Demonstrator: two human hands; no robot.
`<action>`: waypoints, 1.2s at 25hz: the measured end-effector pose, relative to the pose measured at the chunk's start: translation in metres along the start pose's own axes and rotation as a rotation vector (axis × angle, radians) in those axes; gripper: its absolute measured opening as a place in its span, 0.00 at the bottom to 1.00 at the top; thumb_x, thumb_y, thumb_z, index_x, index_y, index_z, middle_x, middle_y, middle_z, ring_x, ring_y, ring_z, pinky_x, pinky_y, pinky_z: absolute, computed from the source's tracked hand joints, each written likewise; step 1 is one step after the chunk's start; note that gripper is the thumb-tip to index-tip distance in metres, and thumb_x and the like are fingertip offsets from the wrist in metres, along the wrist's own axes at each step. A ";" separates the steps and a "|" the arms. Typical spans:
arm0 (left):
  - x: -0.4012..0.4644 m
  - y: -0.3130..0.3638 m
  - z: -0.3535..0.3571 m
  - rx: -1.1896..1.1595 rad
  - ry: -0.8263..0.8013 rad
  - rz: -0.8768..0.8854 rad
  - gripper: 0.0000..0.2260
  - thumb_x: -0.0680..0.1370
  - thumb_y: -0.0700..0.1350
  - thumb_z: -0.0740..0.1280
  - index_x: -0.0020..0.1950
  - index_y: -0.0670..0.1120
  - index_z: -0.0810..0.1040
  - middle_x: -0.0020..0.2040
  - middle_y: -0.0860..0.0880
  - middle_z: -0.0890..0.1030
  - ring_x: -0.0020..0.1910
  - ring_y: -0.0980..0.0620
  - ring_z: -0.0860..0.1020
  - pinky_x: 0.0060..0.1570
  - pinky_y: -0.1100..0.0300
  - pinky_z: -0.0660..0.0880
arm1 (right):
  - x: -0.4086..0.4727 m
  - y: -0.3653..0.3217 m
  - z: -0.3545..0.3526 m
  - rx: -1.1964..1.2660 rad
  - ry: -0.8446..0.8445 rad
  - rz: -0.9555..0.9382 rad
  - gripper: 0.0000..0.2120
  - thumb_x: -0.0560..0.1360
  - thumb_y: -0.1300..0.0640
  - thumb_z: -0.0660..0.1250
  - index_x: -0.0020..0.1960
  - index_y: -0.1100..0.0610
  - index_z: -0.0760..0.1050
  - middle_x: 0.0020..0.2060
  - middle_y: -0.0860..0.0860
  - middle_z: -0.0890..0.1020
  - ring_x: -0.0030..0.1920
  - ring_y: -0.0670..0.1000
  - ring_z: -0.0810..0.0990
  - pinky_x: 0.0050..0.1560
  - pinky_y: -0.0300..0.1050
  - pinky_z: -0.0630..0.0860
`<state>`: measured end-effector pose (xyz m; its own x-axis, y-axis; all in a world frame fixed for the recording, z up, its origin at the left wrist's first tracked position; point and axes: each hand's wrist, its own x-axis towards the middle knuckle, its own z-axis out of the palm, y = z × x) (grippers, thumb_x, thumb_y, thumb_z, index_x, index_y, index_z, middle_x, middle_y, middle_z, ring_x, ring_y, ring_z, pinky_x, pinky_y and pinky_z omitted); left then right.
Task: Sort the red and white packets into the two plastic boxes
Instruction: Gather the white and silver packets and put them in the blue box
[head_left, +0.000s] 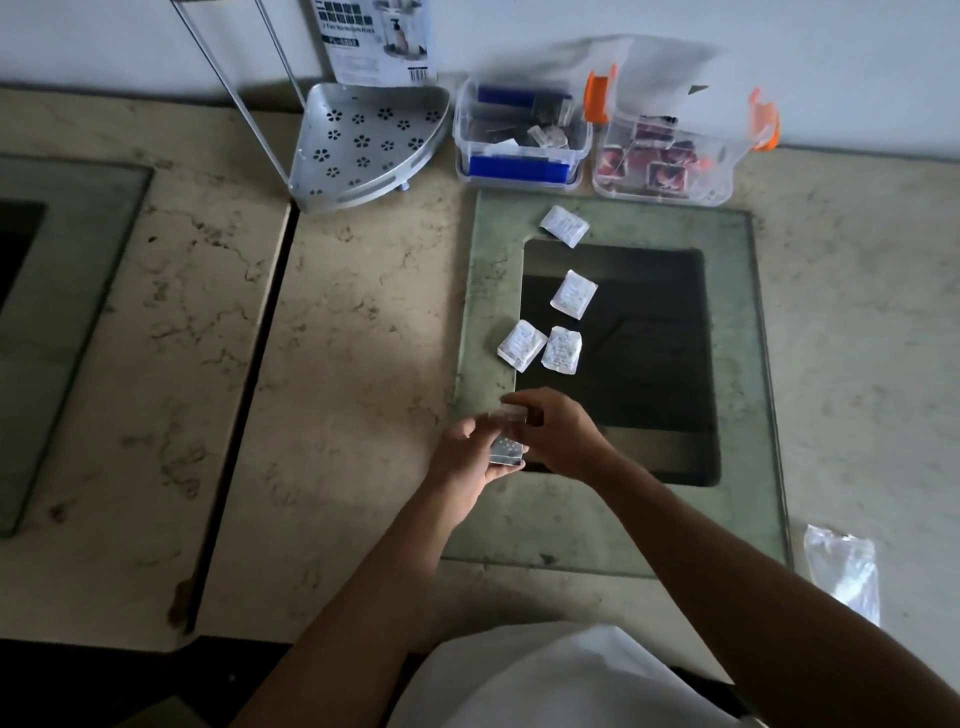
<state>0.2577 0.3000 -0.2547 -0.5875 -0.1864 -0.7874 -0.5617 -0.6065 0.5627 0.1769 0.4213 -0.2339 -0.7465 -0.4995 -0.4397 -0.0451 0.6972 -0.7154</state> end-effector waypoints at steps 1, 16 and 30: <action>0.002 0.001 0.002 0.000 -0.003 0.013 0.15 0.78 0.44 0.70 0.59 0.35 0.77 0.47 0.36 0.83 0.46 0.40 0.84 0.54 0.41 0.81 | 0.004 0.001 -0.001 0.011 0.004 0.016 0.20 0.73 0.55 0.74 0.64 0.52 0.80 0.54 0.49 0.80 0.52 0.48 0.79 0.48 0.34 0.71; 0.029 0.024 0.010 0.062 0.064 0.021 0.10 0.78 0.33 0.65 0.59 0.36 0.78 0.50 0.35 0.83 0.50 0.36 0.84 0.57 0.40 0.79 | 0.052 0.040 -0.038 -0.552 0.252 -0.028 0.28 0.72 0.51 0.74 0.71 0.50 0.73 0.62 0.51 0.75 0.62 0.57 0.73 0.63 0.54 0.73; 0.016 0.013 0.011 0.012 0.027 0.003 0.07 0.80 0.38 0.63 0.55 0.39 0.78 0.47 0.36 0.83 0.48 0.37 0.83 0.56 0.38 0.79 | -0.006 0.017 -0.028 0.749 0.207 0.311 0.10 0.80 0.65 0.61 0.49 0.69 0.79 0.37 0.57 0.87 0.35 0.53 0.85 0.37 0.45 0.81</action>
<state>0.2341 0.2977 -0.2570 -0.5737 -0.2090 -0.7919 -0.5671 -0.5963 0.5682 0.1621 0.4503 -0.2281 -0.7622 -0.1854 -0.6203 0.5815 0.2251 -0.7818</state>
